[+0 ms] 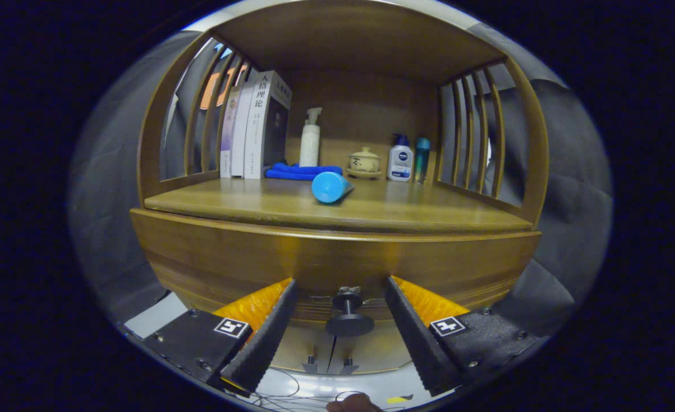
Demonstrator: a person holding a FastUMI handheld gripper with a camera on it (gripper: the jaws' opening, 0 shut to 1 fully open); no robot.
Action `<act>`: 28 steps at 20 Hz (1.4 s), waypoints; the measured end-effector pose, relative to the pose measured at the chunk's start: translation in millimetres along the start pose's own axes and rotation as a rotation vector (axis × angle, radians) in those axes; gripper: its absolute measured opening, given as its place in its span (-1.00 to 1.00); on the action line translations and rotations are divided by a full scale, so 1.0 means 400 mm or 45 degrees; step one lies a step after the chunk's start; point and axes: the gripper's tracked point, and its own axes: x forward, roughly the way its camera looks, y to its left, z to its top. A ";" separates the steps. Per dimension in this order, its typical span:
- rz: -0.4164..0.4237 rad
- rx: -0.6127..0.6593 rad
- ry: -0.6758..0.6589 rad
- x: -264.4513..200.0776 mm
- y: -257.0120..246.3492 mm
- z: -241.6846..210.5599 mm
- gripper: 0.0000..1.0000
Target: Pull open the drawer, take out the items inside it, and place them on the countertop above the cabinet.
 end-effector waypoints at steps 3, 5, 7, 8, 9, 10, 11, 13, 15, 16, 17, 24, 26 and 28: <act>-0.023 -0.028 -0.003 0.000 0.004 -0.006 1.00; 0.006 -0.044 0.011 -0.005 0.011 -0.009 1.00; 0.033 -0.050 0.013 -0.039 0.014 -0.006 1.00; 0.051 -0.051 -0.019 -0.064 0.020 0.009 1.00; 0.064 -0.053 -0.056 -0.092 0.026 0.028 1.00; 0.078 -0.058 -0.093 -0.133 0.033 0.043 1.00; 0.095 -0.061 -0.128 -0.171 0.037 0.057 1.00; 0.123 -0.061 -0.191 -0.252 0.036 0.087 1.00; 0.148 -0.053 -0.220 -0.317 0.037 0.105 1.00; 0.160 -0.043 -0.231 -0.334 0.028 0.117 1.00; 0.168 -0.032 -0.238 -0.358 0.025 0.125 1.00; 0.191 0.052 -0.267 -0.520 -0.032 0.146 1.00; 0.196 0.061 -0.283 -0.574 -0.044 0.158 1.00; 0.208 0.077 -0.302 -0.642 -0.055 0.180 1.00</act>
